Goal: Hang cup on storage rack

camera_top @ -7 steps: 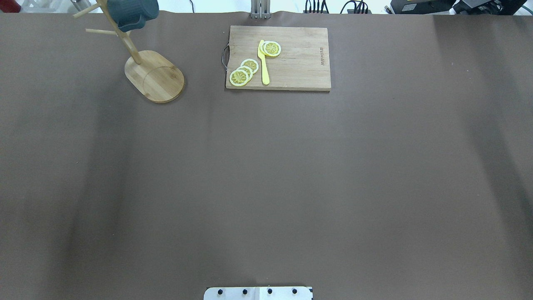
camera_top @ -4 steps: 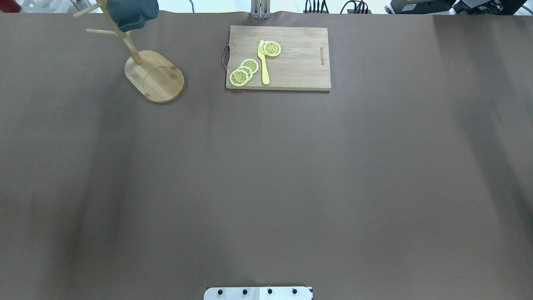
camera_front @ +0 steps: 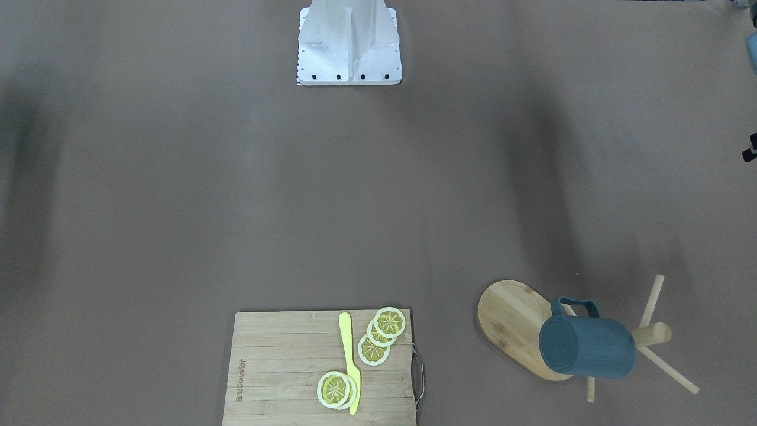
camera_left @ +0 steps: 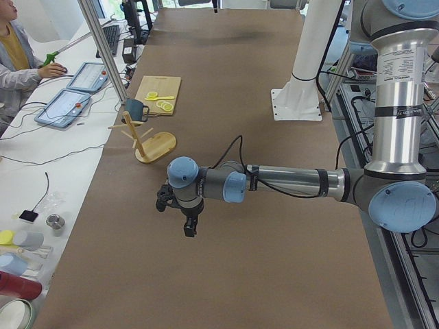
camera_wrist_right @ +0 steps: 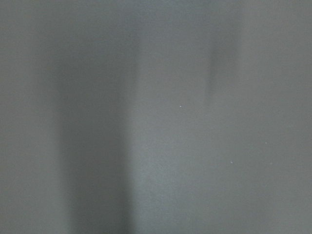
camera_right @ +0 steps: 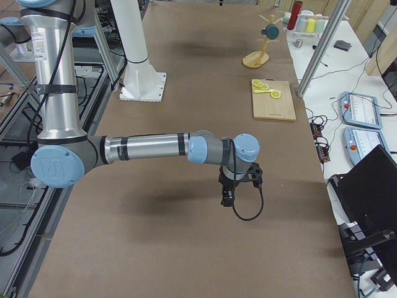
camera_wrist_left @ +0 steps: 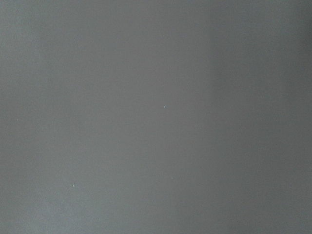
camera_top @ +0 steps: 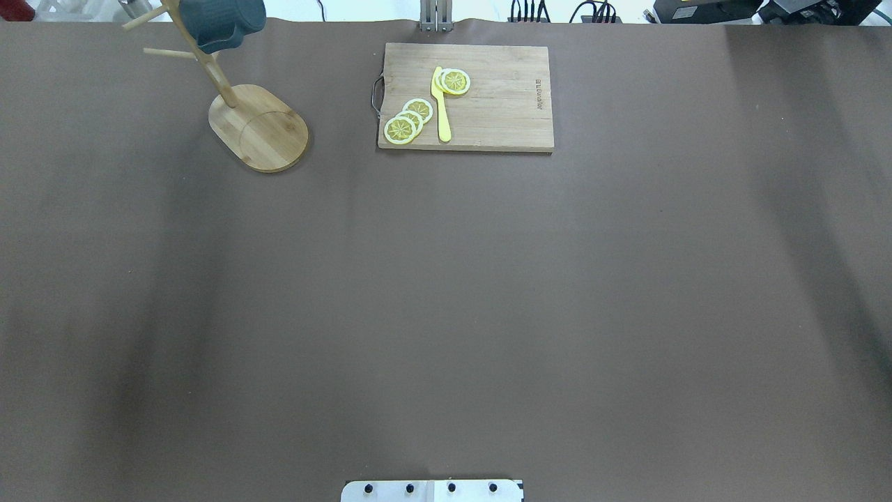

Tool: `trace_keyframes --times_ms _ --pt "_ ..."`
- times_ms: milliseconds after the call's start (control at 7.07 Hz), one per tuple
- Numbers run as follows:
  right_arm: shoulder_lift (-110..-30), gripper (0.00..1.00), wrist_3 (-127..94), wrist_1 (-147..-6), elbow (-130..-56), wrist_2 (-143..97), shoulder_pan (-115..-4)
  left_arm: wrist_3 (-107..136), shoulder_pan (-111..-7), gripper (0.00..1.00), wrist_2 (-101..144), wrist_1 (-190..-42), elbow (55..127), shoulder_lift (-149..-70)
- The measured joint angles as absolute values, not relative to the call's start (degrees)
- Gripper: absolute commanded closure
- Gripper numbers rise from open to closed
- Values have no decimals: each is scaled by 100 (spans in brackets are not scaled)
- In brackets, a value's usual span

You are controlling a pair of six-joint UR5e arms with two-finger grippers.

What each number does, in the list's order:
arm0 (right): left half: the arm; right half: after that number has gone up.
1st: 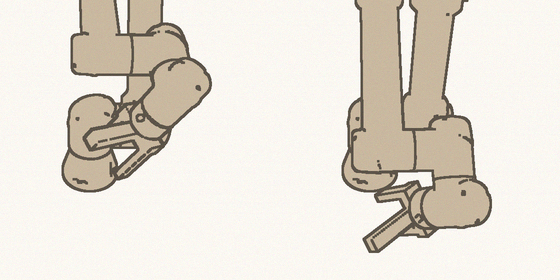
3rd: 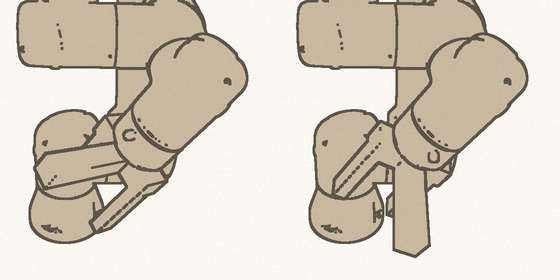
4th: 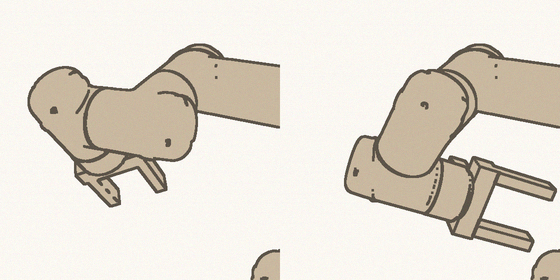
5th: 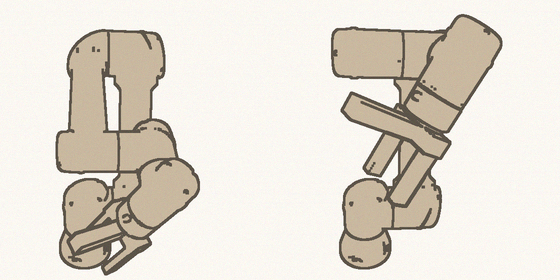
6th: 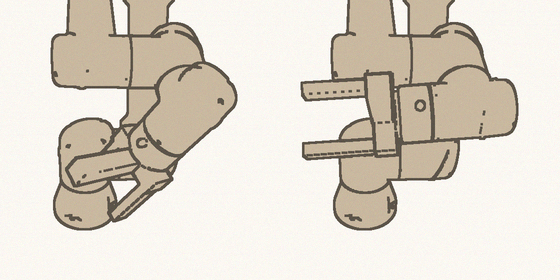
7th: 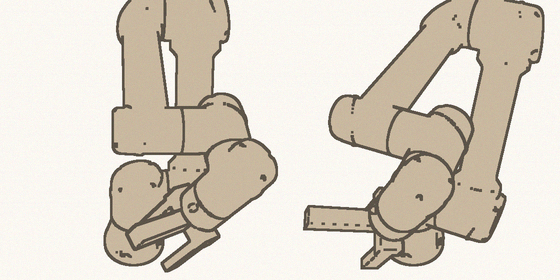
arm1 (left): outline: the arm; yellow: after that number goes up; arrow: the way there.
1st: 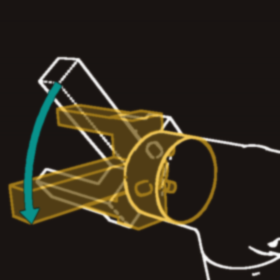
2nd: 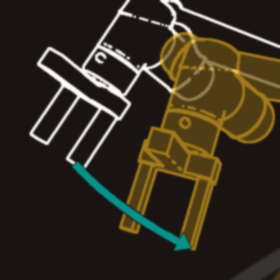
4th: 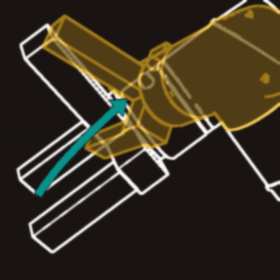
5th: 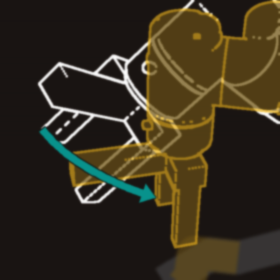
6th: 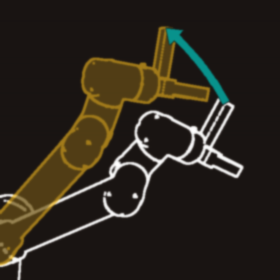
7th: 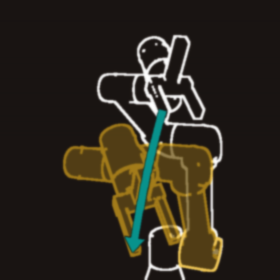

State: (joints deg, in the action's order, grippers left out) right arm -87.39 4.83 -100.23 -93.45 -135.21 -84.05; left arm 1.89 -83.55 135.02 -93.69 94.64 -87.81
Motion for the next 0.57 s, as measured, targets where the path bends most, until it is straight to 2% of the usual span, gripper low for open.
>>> trace_keyframes --times_ms 566 --pt "-8671 0 393 -10009 -9362 -13852 -8414 211 -8370 2 13709 -9351 9640 -8863"
